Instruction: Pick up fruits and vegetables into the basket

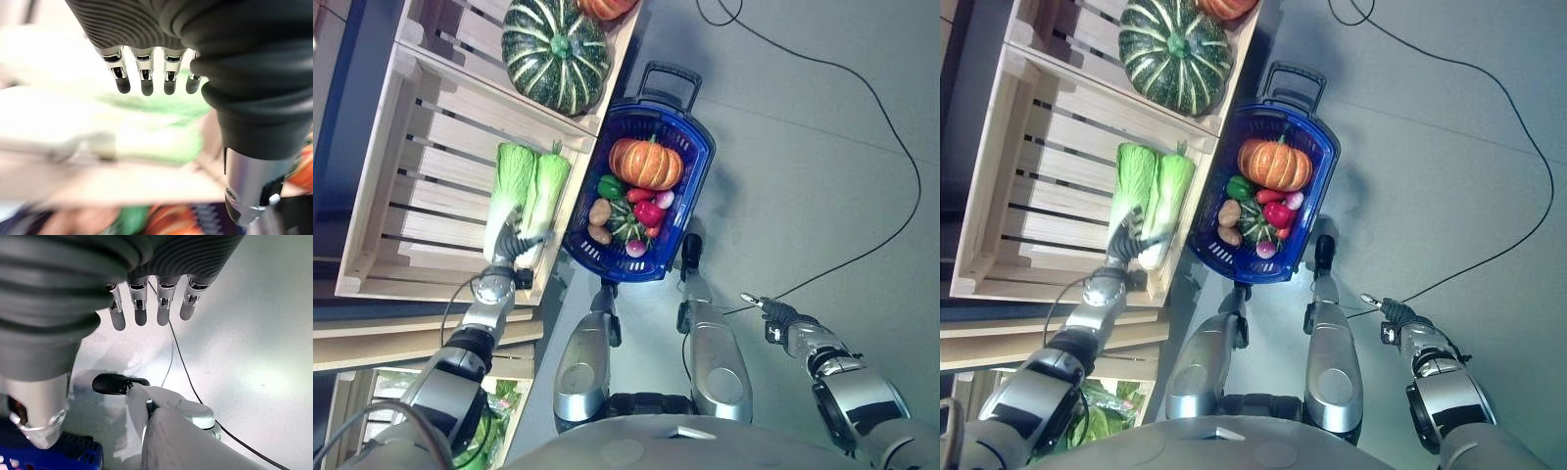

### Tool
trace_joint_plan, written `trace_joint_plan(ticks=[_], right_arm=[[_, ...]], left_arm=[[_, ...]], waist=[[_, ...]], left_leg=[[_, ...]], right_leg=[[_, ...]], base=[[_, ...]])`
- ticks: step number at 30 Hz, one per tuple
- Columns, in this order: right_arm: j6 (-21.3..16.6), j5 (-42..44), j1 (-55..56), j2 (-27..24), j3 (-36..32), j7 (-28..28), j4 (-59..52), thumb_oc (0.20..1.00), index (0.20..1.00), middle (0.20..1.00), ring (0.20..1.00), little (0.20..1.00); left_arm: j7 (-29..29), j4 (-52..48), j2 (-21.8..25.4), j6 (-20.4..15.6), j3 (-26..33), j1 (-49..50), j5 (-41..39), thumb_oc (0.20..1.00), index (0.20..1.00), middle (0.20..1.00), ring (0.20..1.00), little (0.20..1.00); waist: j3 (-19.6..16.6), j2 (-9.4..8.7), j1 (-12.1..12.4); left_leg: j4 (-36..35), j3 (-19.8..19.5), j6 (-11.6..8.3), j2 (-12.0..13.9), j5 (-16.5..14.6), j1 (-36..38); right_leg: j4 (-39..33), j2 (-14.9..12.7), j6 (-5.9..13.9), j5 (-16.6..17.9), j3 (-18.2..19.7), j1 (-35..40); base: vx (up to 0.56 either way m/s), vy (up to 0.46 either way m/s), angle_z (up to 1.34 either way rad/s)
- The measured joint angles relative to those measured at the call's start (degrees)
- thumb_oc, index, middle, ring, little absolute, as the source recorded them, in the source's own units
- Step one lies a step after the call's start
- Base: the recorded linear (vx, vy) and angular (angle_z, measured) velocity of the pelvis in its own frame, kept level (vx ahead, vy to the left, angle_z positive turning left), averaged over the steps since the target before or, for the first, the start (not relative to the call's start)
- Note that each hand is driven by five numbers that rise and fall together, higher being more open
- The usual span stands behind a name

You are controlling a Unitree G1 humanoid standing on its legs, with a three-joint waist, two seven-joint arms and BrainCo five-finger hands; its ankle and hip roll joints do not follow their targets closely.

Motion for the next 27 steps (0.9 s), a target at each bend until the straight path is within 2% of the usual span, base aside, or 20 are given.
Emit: trace_joint_plan(ticks=[2, 6, 8, 11, 14, 17, 21, 27], right_arm=[[-0.2, 0.7, -0.6, 0.0, 0.0, -0.2, 0.0, 1.0, 1.0, 1.0, 1.0, 1.0], [-0.1, 1.8, -3.2, 0.1, 0.0, -1.1, 0.0, 1.0, 1.0, 1.0, 1.0, 1.0], [-0.1, 1.8, -4.1, 0.2, 0.0, -1.2, 0.0, 1.0, 1.0, 1.0, 1.0, 1.0], [-0.1, 1.8, -4.6, 0.1, 0.1, -1.3, 0.0, 1.0, 1.0, 1.0, 1.0, 1.0], [0.0, 1.8, -5.1, 0.9, 1.2, -1.3, 0.0, 1.0, 1.0, 1.0, 1.0, 1.0], [0.0, 1.9, -5.5, 1.0, 2.2, -1.3, 0.0, 1.0, 1.0, 1.0, 1.0, 1.0], [0.1, 1.9, -5.6, 1.1, 2.8, -1.3, 0.0, 1.0, 1.0, 1.0, 1.0, 1.0], [0.0, 2.2, -6.1, 1.0, 4.2, -1.0, 0.0, 1.0, 1.0, 1.0, 1.0, 1.0]], left_arm=[[2.2, -0.7, 0.6, -0.1, 0.2, -2.3, 0.2, 1.0, 1.0, 1.0, 1.0, 1.0], [7.6, -1.0, 0.9, -0.4, 0.2, -7.7, 2.4, 1.0, 1.0, 1.0, 1.0, 1.0], [10.6, -1.7, 1.0, 0.1, 0.2, -9.2, 4.5, 1.0, 1.0, 1.0, 1.0, 1.0], [13.9, -2.1, 1.3, 0.7, 0.3, -9.8, 6.8, 1.0, 1.0, 1.0, 1.0, 1.0], [19.4, -1.4, 3.2, 4.2, 0.3, -10.6, 11.2, 1.0, 1.0, 1.0, 1.0, 1.0], [23.4, 2.8, 4.0, 7.7, 0.5, -12.1, 14.2, 1.0, 1.0, 1.0, 1.0, 1.0], [25.4, 9.2, 4.6, 11.8, 0.4, -14.0, 16.5, 1.0, 1.0, 1.0, 1.0, 1.0], [26.0, 14.4, 4.6, 17.0, 0.2, -15.7, 18.7, 1.0, 1.0, 1.0, 1.0, 1.0]], waist=[[0.1, -0.24, 0.0], [0.4, -0.61, -0.2], [0.6, -1.01, -0.2], [0.7, -1.25, -0.2], [1.3, -2.37, -1.0], [1.7, -3.09, -1.8], [1.9, -3.57, -3.2], [2.0, -3.96, -3.6]], left_leg=[[2.3, -0.4, -0.17, 0.1, -0.7, -1.9], [9.2, -2.1, -0.34, -0.1, -2.2, -7.9], [12.1, -2.7, -0.45, -0.3, -2.7, -10.5], [15.4, -3.0, -0.21, -0.6, -3.5, -13.9], [19.4, -3.2, -0.6, -0.6, -4.2, -18.1], [20.7, -3.3, -0.5, -0.6, -4.2, -20.2], [20.7, -3.1, -0.09, -0.6, -3.9, -21.0], [20.7, -2.9, 0.11, -0.7, -4.1, -21.2]], right_leg=[[1.4, 0.0, -0.05, -0.2, -0.1, -1.2], [10.0, -0.5, -0.42, -3.5, 0.2, -7.4], [14.0, -0.7, -0.12, -5.3, 1.3, -10.2], [17.5, -0.7, -0.29, -6.1, 2.6, -13.6], [19.9, 0.0, -0.3, -6.1, 4.7, -17.2], [19.7, 0.1, -0.1, -6.0, 4.8, -18.8], [18.6, 0.1, 0.38, -5.7, 4.9, -19.0], [19.5, 0.5, 0.43, -5.5, 6.1, -19.8]], base=[[-0.05, -0.057, 0.11], [-0.02, -0.03, 0.14], [-0.01, -0.008, 0.15], [-0.01, -0.018, 0.05], [-0.01, -0.027, 0.02], [-0.01, -0.001, -0.06], [-0.01, 0.002, -0.05], [0.0, 0.001, 0.01]])
